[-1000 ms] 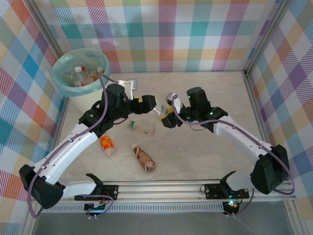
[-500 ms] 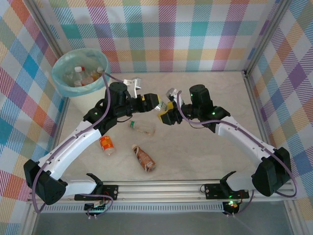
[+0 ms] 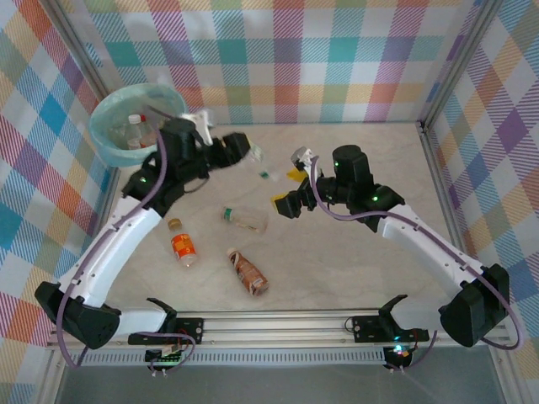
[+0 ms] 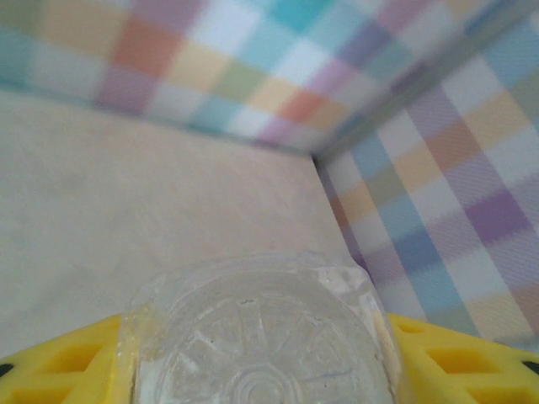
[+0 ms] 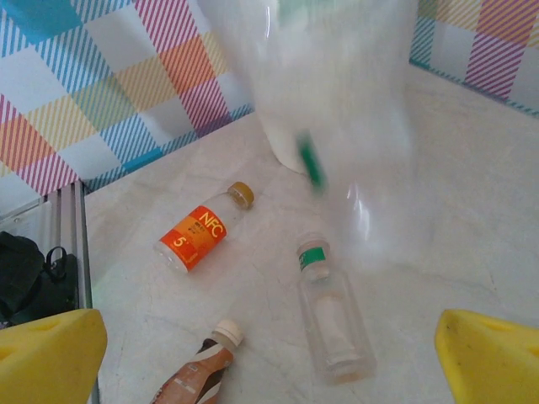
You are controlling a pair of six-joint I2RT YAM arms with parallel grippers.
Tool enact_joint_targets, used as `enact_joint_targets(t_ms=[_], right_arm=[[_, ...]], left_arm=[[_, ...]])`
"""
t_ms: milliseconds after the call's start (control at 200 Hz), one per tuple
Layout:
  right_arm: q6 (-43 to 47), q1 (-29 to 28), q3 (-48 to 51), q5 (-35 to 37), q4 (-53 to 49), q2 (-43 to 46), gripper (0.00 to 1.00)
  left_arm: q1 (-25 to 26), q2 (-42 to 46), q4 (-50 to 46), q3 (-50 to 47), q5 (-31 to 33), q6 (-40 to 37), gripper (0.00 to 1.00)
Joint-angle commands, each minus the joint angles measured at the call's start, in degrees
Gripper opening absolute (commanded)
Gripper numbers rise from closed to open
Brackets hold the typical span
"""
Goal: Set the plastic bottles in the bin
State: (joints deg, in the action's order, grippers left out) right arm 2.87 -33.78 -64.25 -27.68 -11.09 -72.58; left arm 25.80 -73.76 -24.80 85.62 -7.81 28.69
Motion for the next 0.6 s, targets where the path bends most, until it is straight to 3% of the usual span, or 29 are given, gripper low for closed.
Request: enact_joint_targets(t_ms=[0,115,315,415,595], right_arm=[[-2.95,-0.23,-3.72,-0.26,4.04,-0.82,0.99],[-8.31,-1.38,-10.82,-0.20,3.59,-6.24,1.00],[-21.24,-3.78,-29.71,2.59,-6.03,-19.32,1.00],[-24.32,-5.06,-37.20,1.55,-10.00,-24.89,1.00],[-23.85,-7.24,-41.75,1.18,-12.51,-28.79,1.00]], left_arm=[[-4.46,-1.58,-5.90,10.70,7.50,-8.60,0.54],[-9.97,-4.58,-9.50,19.23,11.99,-13.06,0.54],[-21.71,-12.49,-12.44,29.82,13.39,-14.33,0.53],[-24.79,-17.56,-14.44,34.37,15.47,-16.66,0.53],[-27.10,-26.13,-17.01,39.27,17.62,-21.40,0.53]])
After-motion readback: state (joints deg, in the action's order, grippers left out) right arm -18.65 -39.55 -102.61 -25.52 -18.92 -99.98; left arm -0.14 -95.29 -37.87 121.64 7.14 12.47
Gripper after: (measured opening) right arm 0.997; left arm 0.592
